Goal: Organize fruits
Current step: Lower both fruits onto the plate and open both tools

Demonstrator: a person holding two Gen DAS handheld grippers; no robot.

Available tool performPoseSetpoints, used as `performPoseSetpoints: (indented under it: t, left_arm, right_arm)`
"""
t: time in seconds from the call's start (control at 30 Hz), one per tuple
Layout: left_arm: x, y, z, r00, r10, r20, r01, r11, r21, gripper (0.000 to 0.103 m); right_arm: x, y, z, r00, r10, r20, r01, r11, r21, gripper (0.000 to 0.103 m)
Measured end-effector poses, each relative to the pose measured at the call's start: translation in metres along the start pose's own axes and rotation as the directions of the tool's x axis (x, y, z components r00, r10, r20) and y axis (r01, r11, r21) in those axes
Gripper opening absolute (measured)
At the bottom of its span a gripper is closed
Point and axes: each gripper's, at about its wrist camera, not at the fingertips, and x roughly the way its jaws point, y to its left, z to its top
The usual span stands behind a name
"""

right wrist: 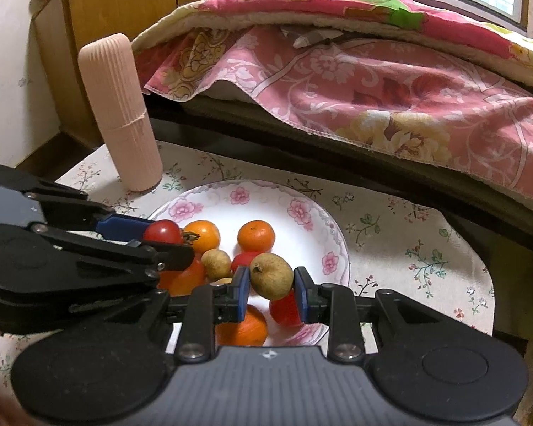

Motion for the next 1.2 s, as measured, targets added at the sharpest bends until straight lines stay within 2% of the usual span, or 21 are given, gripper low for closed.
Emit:
performPoseSetpoints:
  t: [0.53,0.7,1.2]
  left_arm:
    - [0.0031,0.0019,0.0026,1.000,-0.010,-0.001,0.010,1.000,-0.023,0.036]
    - [0.0038,0.0040,0.0027,1.000,-0.004,-0.001,0.004,0.999,-0.032,0.043]
    - [0.0029,0.0085,0.0037,1.000,0.011,-0.002,-0.011,0.999,-0.043,0.053]
  right_arm:
    - [0.0044,-0.0008,0.0007,1.000,-0.011,0.005,0.011,1.000,0.008,0.035]
    - [0.0059,-0.0020,0.0013,1.000,-0.014,0.004,0.014,1.000,0.012,0.035]
    - [0.0086,-0.0028,0.0017,1.000,-0.019,0.007,0.019,1.000,0.019,0.035]
